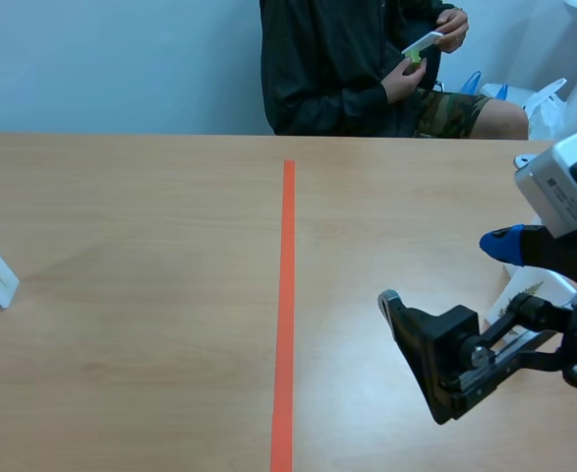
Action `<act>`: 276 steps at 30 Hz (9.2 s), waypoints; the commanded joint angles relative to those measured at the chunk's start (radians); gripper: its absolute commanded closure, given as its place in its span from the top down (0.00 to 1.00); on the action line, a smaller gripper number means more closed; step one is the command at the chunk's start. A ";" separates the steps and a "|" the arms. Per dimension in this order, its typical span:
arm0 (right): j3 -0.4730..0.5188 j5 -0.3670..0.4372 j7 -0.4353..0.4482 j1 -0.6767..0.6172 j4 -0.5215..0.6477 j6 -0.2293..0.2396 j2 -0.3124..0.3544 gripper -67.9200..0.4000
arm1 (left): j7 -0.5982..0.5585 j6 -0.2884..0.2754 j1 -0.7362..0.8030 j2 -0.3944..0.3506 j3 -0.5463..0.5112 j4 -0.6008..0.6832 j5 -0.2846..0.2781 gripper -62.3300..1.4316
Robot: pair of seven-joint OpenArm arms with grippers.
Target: Sort the leaf by its shape. The table is split by an orange tape line. A compound leaf with several leaflets goes to the left side, a simple leaf with one blade goes to the right side. Return to the home posture when a red brick is placed on the table.
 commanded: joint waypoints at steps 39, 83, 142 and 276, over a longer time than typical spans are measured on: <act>0.008 0.004 0.015 0.009 0.006 -0.001 0.000 1.00 | 0.172 -0.284 0.141 0.309 0.269 0.457 0.186 1.00; 0.008 0.004 0.014 0.009 0.001 0.000 0.000 1.00 | 0.154 -0.285 0.141 0.310 0.269 0.457 0.179 1.00; 0.008 0.003 0.014 0.009 0.001 0.000 0.000 1.00 | -0.244 -0.084 -0.394 0.505 0.725 -0.365 0.591 1.00; 0.008 0.003 0.015 0.009 0.001 0.000 0.000 1.00 | 0.066 -0.215 0.207 0.402 0.223 0.480 0.317 1.00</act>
